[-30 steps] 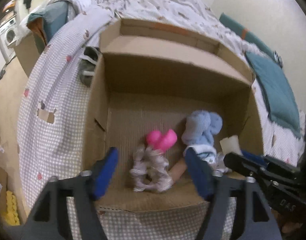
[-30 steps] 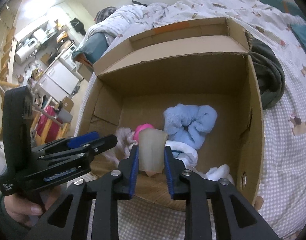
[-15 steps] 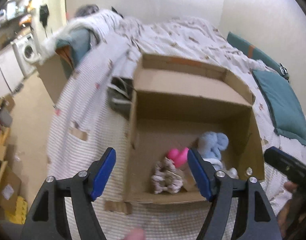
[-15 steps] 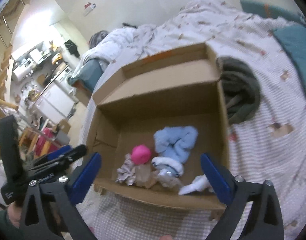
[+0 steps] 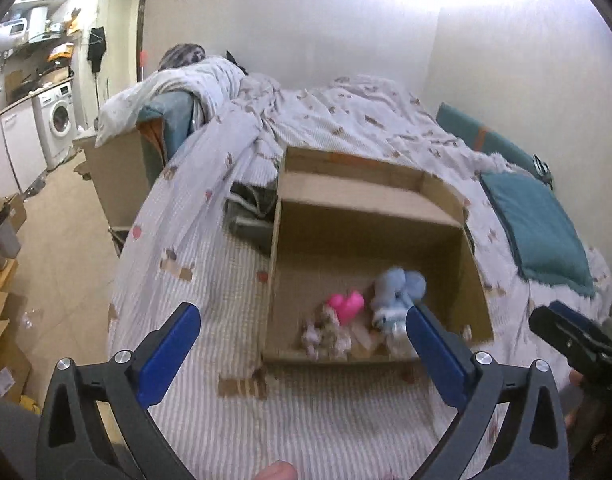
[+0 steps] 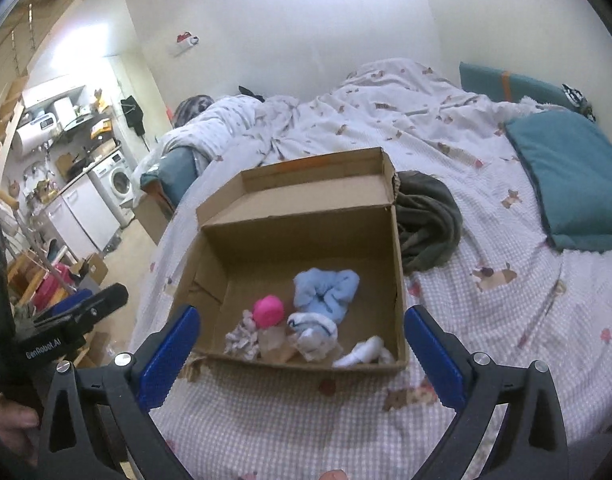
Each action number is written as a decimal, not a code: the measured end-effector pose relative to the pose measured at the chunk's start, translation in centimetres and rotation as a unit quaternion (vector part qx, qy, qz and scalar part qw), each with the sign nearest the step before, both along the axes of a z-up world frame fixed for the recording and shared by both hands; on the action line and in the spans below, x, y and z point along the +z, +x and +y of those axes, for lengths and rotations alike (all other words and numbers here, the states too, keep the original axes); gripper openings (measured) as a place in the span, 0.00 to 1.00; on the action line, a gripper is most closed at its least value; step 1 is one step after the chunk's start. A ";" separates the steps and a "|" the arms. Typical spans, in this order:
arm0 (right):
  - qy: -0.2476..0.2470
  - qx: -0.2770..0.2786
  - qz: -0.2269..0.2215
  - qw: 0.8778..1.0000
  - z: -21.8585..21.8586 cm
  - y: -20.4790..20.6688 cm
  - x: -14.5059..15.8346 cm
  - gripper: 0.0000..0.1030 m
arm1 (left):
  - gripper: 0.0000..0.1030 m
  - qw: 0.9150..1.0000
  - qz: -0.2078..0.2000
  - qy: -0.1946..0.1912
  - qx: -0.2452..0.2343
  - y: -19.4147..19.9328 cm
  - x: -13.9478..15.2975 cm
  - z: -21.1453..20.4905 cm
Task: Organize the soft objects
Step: 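Withdraw both open tools up and away from the box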
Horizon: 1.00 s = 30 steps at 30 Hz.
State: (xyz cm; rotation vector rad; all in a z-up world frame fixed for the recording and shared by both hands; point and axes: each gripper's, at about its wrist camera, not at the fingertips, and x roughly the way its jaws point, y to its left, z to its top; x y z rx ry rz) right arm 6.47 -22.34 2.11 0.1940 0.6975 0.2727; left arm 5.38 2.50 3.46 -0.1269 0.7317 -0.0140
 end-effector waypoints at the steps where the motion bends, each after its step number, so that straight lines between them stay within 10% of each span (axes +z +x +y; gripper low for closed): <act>1: -0.005 0.001 0.000 1.000 0.2 -0.4 -0.1 1.00 | 1.00 1.000 0.006 0.000 -0.003 -0.6 -0.3 -0.2; 13: -0.054 -0.004 0.002 0.999 1.9 -2.5 -3.2 1.00 | 1.00 0.998 -0.041 0.041 0.003 -4.8 -1.6 -1.7; 30: -0.055 -0.016 0.006 0.998 1.3 -2.3 -3.6 1.00 | 1.00 1.000 0.005 0.024 0.016 -3.3 -3.2 -0.7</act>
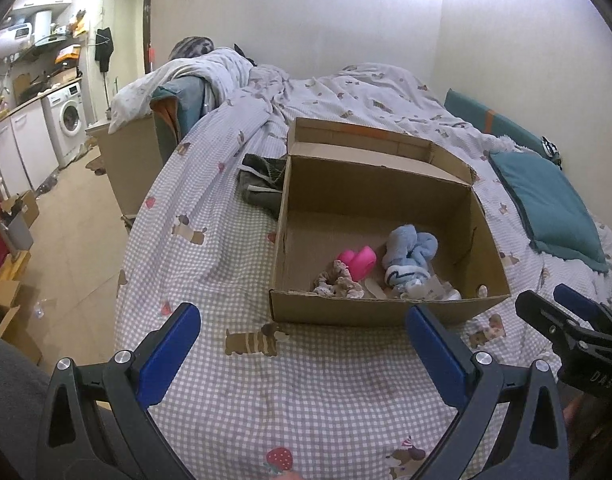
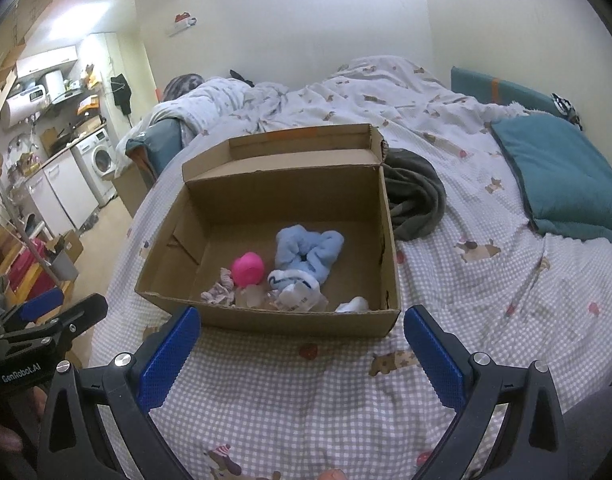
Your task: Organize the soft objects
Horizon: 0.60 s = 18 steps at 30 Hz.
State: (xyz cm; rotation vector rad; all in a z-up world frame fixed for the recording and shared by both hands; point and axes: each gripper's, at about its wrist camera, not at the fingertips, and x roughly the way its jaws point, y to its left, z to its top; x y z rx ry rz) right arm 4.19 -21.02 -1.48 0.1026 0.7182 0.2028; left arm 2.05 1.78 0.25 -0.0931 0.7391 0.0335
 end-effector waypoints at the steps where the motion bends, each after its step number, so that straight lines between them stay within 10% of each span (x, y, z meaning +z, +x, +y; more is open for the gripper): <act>1: -0.001 0.000 0.000 1.000 0.0 0.1 0.0 1.00 | 1.00 1.000 0.000 -0.001 0.000 0.0 0.0 0.0; 18: -0.004 -0.002 0.002 1.000 -0.1 0.3 -0.2 1.00 | 1.00 1.000 0.002 -0.002 -0.001 0.1 0.1 -0.1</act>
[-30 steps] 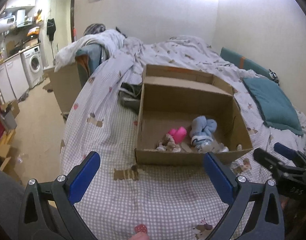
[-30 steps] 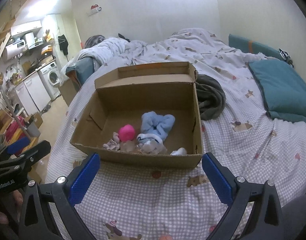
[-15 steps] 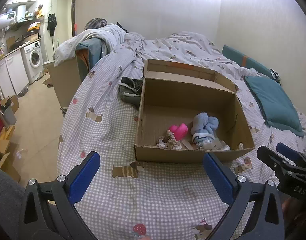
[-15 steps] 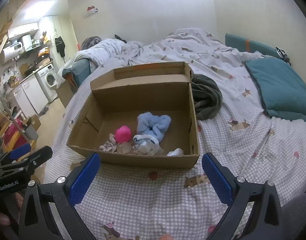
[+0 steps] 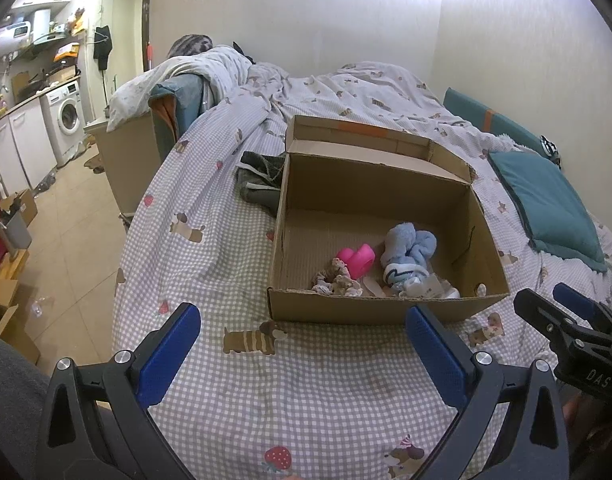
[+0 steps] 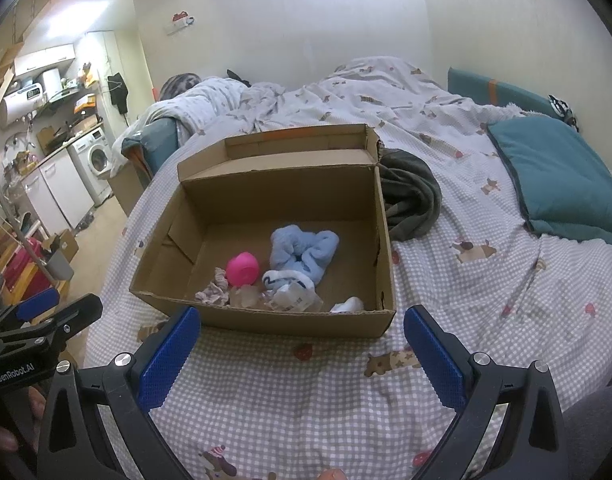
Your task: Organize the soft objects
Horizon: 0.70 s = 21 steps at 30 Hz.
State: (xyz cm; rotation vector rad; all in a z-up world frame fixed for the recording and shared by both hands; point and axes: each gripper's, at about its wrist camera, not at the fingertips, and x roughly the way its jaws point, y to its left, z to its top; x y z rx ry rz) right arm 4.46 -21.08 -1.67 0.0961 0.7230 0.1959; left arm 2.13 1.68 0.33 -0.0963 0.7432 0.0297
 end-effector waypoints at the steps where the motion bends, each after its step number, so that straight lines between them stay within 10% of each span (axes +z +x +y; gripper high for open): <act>1: 0.000 0.000 0.000 1.000 0.0 0.0 0.0 1.00 | 1.00 1.000 0.000 0.000 0.000 0.0 0.0 0.0; 21: 0.001 0.001 -0.003 1.000 -0.1 0.1 0.0 1.00 | 1.00 1.000 -0.001 0.000 -0.001 -0.1 -0.1 -0.1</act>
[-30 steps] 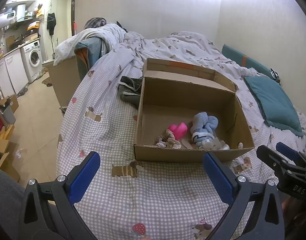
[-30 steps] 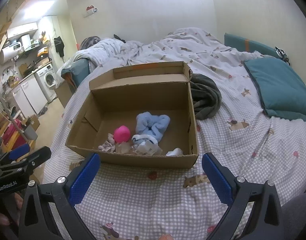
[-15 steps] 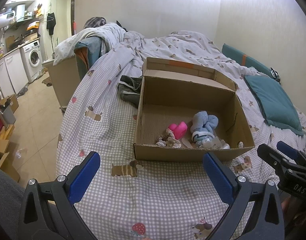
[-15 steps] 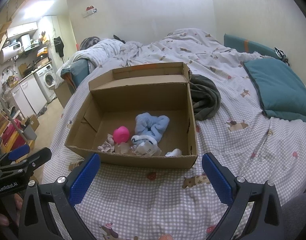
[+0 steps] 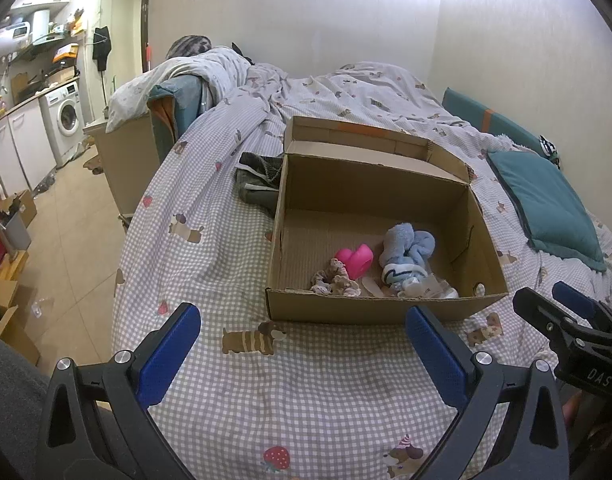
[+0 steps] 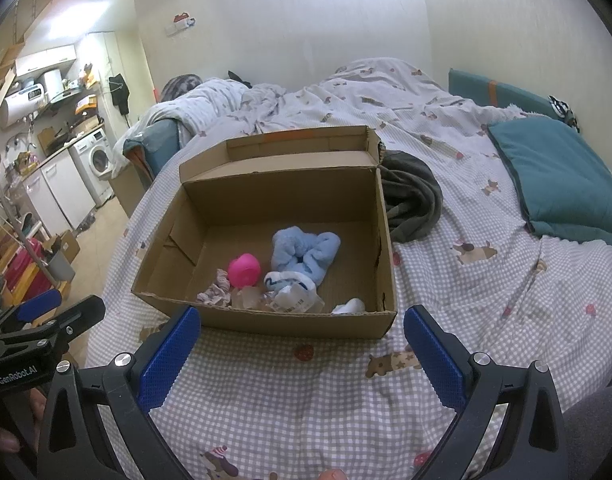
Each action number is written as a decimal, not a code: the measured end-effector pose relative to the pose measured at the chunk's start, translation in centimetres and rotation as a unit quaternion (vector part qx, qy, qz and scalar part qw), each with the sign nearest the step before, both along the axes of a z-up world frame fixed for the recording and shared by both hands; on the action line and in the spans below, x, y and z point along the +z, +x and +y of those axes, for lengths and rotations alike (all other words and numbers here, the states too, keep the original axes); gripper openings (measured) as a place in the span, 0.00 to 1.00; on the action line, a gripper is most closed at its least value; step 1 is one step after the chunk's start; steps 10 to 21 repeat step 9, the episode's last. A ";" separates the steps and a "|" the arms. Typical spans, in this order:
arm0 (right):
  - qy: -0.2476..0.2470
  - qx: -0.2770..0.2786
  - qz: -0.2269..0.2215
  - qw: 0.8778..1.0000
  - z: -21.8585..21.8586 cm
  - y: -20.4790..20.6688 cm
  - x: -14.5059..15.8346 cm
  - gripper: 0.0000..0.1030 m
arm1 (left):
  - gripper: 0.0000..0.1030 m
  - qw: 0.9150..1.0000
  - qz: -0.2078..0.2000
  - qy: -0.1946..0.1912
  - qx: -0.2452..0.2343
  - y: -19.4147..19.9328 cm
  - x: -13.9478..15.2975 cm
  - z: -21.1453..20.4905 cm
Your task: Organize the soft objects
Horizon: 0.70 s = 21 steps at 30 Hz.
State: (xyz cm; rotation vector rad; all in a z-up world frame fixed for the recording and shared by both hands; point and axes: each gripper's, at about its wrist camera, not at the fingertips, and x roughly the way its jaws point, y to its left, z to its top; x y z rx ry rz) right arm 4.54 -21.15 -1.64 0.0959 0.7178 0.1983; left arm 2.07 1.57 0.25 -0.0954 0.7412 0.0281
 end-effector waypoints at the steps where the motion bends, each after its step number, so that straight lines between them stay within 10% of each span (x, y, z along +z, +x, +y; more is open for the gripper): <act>1: 0.000 0.000 0.000 1.000 0.1 -0.1 0.0 1.00 | 1.00 1.000 0.000 0.000 0.000 0.0 0.0 0.1; 21: 0.001 -0.001 0.000 1.000 0.0 -0.1 0.0 1.00 | 1.00 1.000 -0.001 -0.001 0.001 -0.1 -0.1 -0.2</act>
